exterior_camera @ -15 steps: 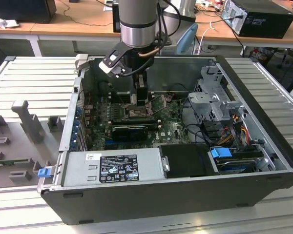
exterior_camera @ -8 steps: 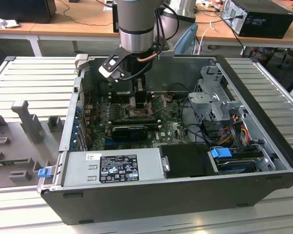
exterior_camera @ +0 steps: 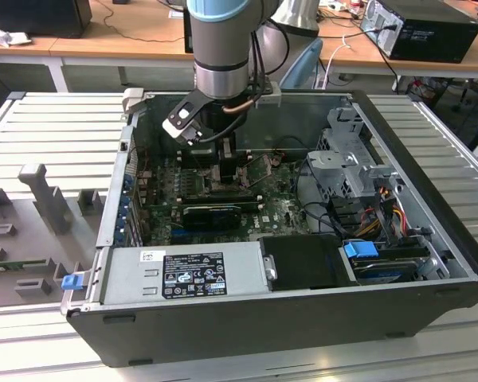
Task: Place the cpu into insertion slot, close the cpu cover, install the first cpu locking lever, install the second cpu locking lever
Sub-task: 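Place the cpu into insertion slot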
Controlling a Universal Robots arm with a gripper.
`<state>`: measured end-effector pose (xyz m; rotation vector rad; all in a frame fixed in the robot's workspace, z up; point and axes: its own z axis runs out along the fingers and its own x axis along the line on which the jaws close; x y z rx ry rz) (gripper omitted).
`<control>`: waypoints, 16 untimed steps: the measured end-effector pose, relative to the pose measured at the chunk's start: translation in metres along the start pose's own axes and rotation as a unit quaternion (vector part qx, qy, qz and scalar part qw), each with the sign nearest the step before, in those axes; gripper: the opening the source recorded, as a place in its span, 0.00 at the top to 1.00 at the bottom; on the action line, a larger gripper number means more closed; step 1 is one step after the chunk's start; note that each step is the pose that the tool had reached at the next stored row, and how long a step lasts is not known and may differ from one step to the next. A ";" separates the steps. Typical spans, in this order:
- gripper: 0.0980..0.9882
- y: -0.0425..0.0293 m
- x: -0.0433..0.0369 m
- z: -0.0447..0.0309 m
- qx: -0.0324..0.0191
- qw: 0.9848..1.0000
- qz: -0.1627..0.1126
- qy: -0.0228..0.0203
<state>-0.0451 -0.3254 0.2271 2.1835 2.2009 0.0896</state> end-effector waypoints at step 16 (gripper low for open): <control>0.52 -0.0005 0.0057 0.0227 0.001 1.000 0.007 0.000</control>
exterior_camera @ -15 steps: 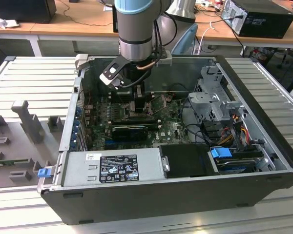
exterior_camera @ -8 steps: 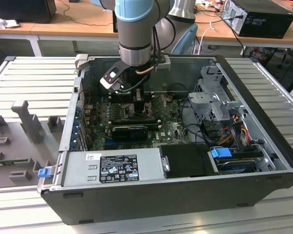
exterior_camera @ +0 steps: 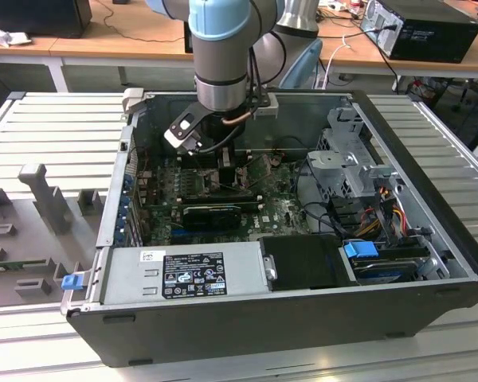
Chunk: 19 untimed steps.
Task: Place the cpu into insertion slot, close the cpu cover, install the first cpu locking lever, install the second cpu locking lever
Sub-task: 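Place the cpu into insertion slot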
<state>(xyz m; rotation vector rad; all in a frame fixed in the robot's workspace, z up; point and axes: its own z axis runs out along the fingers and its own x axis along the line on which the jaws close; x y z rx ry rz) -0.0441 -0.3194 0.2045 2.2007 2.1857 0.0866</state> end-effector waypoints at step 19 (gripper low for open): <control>0.50 -0.0003 0.0031 0.0048 0.001 1.000 0.000 0.000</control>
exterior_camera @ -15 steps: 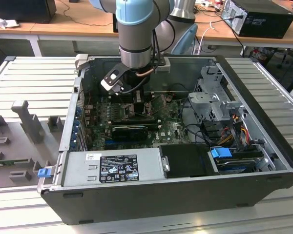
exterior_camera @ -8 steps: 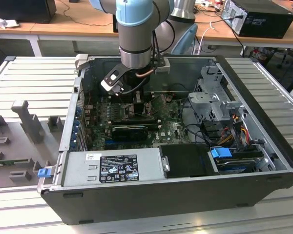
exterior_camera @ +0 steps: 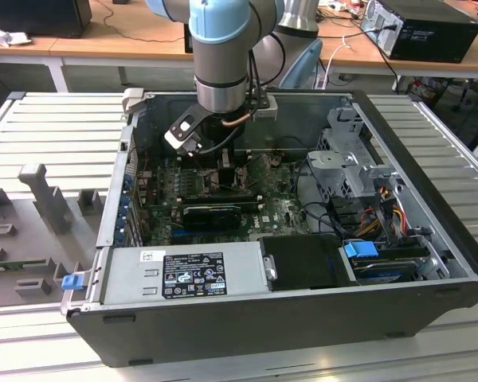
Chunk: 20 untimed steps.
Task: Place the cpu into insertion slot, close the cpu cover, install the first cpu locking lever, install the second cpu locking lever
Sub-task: 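Place the cpu into insertion slot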
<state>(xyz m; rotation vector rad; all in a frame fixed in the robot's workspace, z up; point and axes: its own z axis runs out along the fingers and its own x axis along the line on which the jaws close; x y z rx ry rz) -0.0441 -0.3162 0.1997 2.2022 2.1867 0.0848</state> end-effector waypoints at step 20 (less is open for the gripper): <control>0.99 0.0012 0.0002 -0.0199 0.000 1.000 0.000 0.000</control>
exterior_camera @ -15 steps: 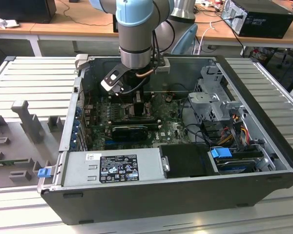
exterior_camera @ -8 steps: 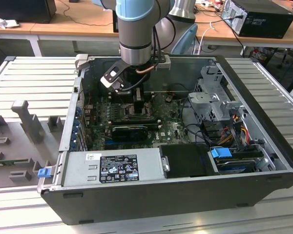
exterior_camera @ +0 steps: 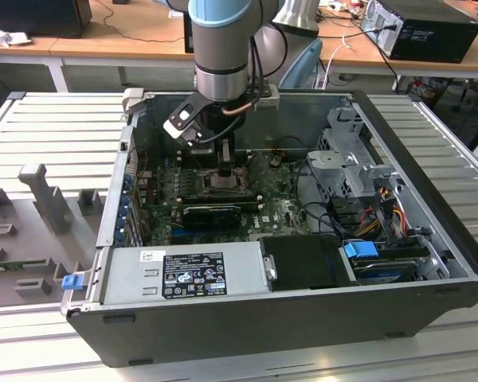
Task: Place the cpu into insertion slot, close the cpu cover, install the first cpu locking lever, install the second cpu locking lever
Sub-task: 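Place the cpu into insertion slot, then close the cpu cover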
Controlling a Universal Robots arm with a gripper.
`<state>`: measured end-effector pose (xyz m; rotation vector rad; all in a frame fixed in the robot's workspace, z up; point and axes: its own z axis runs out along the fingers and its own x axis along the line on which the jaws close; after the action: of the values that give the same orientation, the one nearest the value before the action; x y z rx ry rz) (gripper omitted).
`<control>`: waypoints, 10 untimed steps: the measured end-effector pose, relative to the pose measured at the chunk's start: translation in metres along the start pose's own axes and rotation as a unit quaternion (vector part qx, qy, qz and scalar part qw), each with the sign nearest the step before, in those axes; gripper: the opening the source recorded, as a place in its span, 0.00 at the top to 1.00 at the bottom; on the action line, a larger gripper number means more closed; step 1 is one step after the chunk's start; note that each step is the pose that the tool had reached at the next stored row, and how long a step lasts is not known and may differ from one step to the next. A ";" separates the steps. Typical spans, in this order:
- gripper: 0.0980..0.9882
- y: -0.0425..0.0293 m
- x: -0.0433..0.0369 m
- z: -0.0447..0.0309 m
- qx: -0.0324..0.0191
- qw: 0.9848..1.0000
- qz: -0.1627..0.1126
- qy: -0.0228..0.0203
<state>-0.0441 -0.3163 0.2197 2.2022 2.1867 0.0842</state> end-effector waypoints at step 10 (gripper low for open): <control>0.99 0.0067 -0.0003 -0.0103 0.002 1.000 0.000 0.000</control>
<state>-0.0381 -0.3169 0.2304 2.2049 2.1888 0.0807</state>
